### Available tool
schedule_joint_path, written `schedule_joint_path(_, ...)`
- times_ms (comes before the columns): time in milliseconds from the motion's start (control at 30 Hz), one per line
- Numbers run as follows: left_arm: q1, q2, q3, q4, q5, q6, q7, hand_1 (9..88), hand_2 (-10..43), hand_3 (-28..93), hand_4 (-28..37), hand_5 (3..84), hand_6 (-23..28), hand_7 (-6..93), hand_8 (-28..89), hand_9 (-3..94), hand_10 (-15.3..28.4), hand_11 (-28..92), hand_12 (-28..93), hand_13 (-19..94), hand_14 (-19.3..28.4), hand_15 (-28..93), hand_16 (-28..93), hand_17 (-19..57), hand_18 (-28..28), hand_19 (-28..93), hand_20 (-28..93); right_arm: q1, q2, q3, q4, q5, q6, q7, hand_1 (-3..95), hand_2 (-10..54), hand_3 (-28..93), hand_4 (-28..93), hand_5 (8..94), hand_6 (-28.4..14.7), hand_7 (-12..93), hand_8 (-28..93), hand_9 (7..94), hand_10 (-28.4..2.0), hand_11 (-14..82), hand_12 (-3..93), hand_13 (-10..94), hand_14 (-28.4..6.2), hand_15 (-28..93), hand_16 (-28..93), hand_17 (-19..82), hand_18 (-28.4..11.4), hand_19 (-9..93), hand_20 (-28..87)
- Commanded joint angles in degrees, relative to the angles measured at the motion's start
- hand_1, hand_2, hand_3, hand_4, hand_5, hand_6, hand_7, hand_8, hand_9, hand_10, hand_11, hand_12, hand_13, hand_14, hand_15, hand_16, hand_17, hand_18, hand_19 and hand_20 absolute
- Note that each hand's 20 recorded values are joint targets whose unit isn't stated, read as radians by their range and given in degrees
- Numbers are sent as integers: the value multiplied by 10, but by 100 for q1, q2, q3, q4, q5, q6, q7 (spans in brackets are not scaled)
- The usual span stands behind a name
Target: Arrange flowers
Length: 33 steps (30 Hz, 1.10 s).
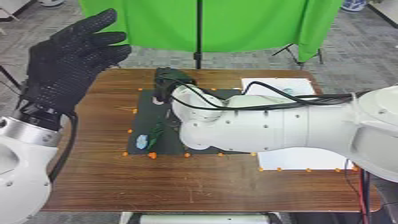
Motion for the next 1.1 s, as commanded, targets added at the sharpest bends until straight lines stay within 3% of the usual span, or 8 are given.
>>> schedule_joint_path(33,523,-181,57,-36,25,-93,81,226,77,773,-271,360,101,144,-97,309,211,297,100,229,279,533,-111,-78,259,620,140,-306,24,-267,-105,543,254,-133,557,-95,647,-283,836,88,137,-39,937,-35,102,255,812,-15,651,192,299,-139,881,109)
schedule_joint_path(133,373,-196,212,4,38,-183,63,226,77,775,-271,360,101,144,-97,310,211,296,100,229,280,533,-110,-78,259,619,142,-340,-5,-411,-113,548,614,35,554,-95,649,-283,831,88,138,-41,937,-35,107,252,810,-17,655,192,298,-140,879,114)
schedule_joint_path(400,292,-187,266,42,36,-246,50,227,78,773,-270,358,101,144,-97,309,211,296,102,229,280,533,-110,-77,258,617,145,-205,-87,-459,36,642,867,309,551,-95,641,-283,814,87,136,-49,934,-34,112,241,806,-18,664,188,298,-140,875,128)
schedule_joint_path(533,355,-95,291,46,-18,-224,156,227,79,772,-270,358,101,145,-97,309,210,297,102,228,279,533,-111,-78,259,617,146,-156,-133,-474,60,723,972,304,547,-90,615,-283,773,86,139,-64,924,-34,110,234,802,-17,670,185,296,-140,871,143)
schedule_joint_path(767,347,-152,308,61,-17,-278,110,227,78,772,-269,358,101,146,-98,308,209,299,102,228,279,533,-111,-78,258,615,147,-222,-130,-262,77,771,751,459,526,-69,523,-283,654,69,164,-96,878,-40,176,154,780,-23,683,171,283,-142,867,162)
schedule_joint_path(967,489,-229,247,53,-1,-294,84,227,78,773,-269,359,102,146,-98,308,210,300,101,227,280,533,-111,-78,258,616,149,-272,-60,-86,80,1017,825,368,525,-68,477,-283,620,65,164,-125,857,-40,174,136,777,-25,671,164,278,-142,868,160)
schedule_joint_path(1033,652,-279,124,28,-3,-306,73,227,79,772,-270,360,103,146,-97,308,210,300,101,227,280,534,-111,-78,259,616,149,-342,8,-10,0,828,853,381,513,-71,502,-283,606,61,165,-146,840,-39,168,130,777,-27,660,159,276,-140,868,155)
schedule_joint_path(1100,908,-296,-48,-39,-43,-199,125,227,79,772,-270,360,103,145,-98,308,210,299,101,227,281,535,-111,-78,258,616,150,-331,51,-60,-112,600,882,418,468,-66,568,-283,604,57,169,-151,838,-46,171,129,776,-30,657,158,273,-143,871,154)
